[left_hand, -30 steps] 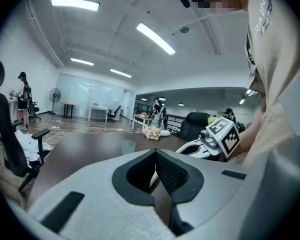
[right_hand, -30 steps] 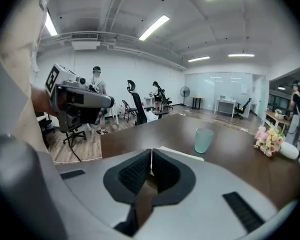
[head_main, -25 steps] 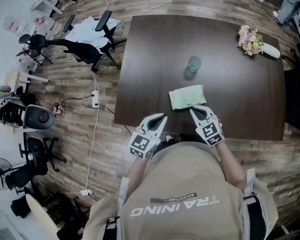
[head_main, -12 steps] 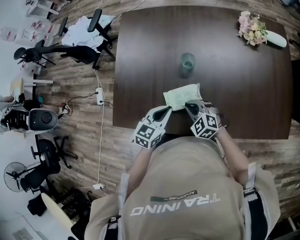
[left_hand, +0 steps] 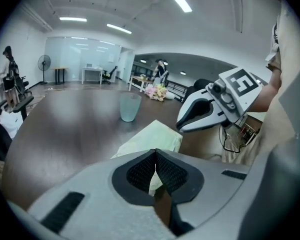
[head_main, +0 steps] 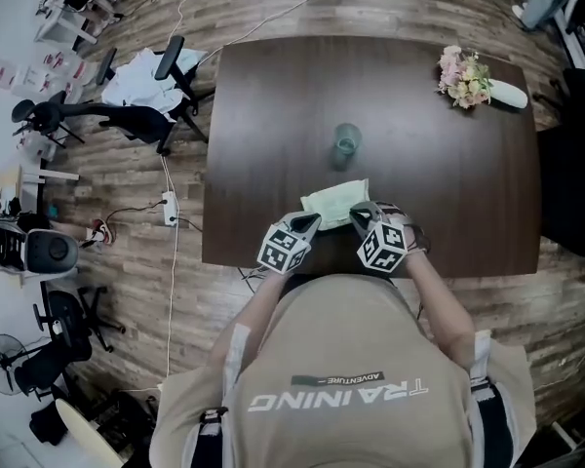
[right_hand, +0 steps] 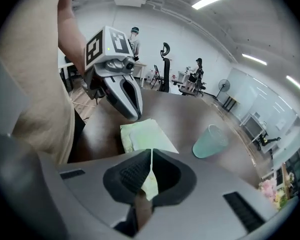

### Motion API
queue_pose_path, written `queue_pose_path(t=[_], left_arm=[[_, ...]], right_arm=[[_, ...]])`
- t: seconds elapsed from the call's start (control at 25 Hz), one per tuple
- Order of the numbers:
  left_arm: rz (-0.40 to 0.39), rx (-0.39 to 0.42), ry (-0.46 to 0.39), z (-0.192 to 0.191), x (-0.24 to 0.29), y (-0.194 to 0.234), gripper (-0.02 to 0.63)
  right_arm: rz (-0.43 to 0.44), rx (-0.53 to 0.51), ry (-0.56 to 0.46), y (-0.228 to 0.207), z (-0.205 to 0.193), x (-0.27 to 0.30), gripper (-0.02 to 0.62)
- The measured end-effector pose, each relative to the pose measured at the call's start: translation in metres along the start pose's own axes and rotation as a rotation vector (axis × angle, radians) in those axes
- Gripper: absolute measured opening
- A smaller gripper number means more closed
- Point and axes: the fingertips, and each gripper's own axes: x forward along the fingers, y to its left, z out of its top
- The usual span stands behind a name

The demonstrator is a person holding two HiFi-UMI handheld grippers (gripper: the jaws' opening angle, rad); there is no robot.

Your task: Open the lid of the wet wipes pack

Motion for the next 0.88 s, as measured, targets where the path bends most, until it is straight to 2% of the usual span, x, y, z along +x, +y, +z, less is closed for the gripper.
queue_pose_path(t=[0.12,0.28,0.6,0.68,0.8,0.88], left_arm=[[-0.008,-0.009,0.029,-0.006,0.016,0.006,0.009],[-0.033,0.027,0.078,-0.012,0.027,0.011,0.009],[-0.059,0.077,0.07,-0.012,0.026,0.012,0.009],[-0.058,0.058,0.05,-0.012,0.026,0.014,0.009],[-0.056,0.057,0.043,-0.01,0.026,0.01,0.009],[-0.063,0.062,0.047,-0.01,0.027,0.009,0.009]], right_arm=[[0.029,0.007,0.02,-0.001,0.0,0.0,0.017],[0.026,0.023,0.038,-0.002,0.003,0.007,0.017],[0.048,0.031,0.093,0.014,-0.001,0.008,0.018],[0.044,0.008,0.115,0.013,-0.002,0.012,0.021],[0.024,-0.056,0.137,0.014,0.002,0.014,0.094],[0.017,-0.107,0.158,0.014,0.002,0.016,0.094]])
